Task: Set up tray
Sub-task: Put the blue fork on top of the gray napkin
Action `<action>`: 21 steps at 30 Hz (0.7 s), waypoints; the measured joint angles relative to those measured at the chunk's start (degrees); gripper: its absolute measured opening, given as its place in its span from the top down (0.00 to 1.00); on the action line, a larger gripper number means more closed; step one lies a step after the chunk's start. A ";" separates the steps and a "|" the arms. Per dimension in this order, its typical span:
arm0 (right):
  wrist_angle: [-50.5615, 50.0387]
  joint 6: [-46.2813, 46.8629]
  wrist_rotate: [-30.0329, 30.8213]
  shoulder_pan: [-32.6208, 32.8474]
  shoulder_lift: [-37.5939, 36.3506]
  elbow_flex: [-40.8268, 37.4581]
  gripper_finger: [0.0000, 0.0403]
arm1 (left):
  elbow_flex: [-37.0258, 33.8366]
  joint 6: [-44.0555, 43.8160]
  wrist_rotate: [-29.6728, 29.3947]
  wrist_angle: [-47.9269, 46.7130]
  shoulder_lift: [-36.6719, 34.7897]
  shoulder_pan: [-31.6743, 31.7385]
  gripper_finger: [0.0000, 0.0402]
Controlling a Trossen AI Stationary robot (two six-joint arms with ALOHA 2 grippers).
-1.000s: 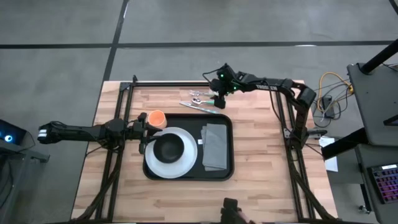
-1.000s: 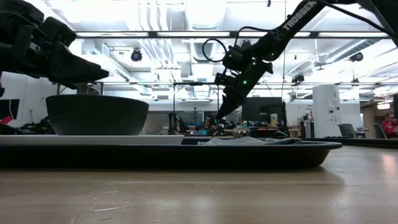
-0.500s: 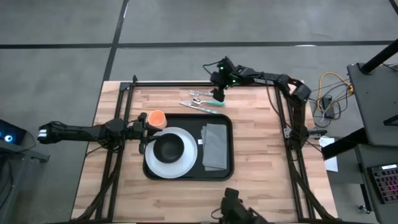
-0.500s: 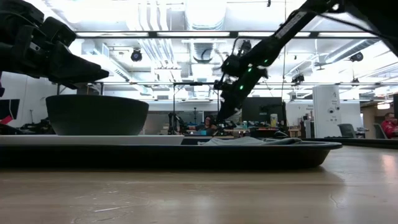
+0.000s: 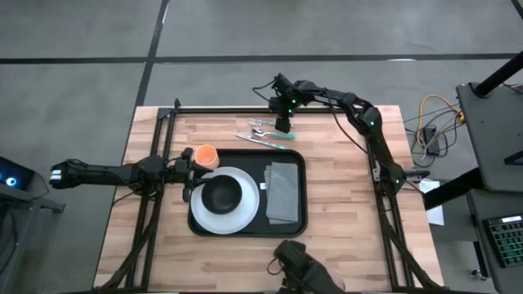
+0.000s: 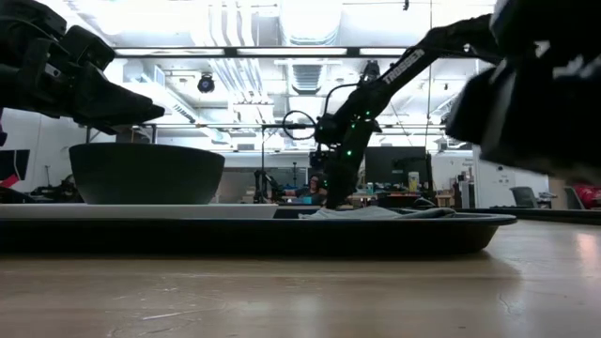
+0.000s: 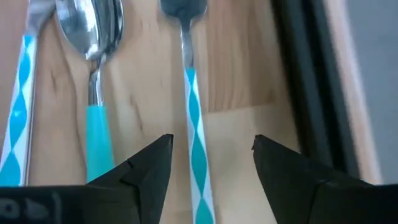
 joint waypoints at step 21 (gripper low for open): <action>-6.93 -0.08 7.36 0.22 3.62 5.44 0.94 | 0.00 0.00 -0.01 -0.02 0.11 0.01 0.71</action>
